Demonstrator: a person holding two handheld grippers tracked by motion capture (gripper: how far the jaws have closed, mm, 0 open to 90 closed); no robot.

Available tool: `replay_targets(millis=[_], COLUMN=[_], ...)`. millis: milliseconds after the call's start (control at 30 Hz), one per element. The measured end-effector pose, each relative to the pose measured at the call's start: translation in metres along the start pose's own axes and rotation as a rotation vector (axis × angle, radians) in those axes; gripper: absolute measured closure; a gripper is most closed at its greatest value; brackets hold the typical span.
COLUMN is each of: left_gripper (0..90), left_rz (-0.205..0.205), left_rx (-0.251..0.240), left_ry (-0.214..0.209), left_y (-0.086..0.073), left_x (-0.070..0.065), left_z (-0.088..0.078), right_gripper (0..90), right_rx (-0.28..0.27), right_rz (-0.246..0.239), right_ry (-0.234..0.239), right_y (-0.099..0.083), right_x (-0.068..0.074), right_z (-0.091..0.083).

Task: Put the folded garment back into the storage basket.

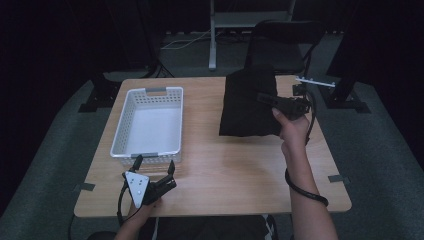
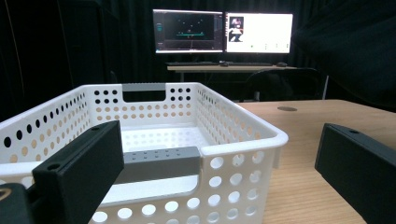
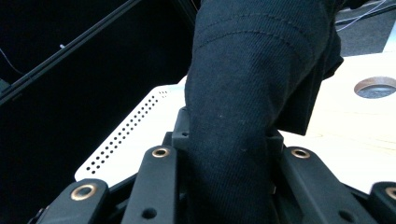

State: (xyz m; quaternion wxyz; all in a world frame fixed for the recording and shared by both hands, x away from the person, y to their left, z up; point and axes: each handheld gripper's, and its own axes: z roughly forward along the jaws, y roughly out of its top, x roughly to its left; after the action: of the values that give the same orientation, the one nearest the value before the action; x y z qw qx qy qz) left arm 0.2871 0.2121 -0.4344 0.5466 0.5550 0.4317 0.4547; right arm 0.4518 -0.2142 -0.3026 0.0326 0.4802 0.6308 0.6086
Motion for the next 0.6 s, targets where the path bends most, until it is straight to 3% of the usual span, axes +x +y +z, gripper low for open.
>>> replay_targets(millis=[600], left_gripper=[2.4], left_rz=[-0.001], left_rx=[-0.007], left_ry=[-0.006], left_y=[0.0], left_x=[0.0], left_z=[-0.001], right_gripper=[70.1], right_rx=[-0.01], right_rz=[-0.019], right_ry=[0.07], right_y=[0.005], right_x=[0.018], right_z=[0.028])
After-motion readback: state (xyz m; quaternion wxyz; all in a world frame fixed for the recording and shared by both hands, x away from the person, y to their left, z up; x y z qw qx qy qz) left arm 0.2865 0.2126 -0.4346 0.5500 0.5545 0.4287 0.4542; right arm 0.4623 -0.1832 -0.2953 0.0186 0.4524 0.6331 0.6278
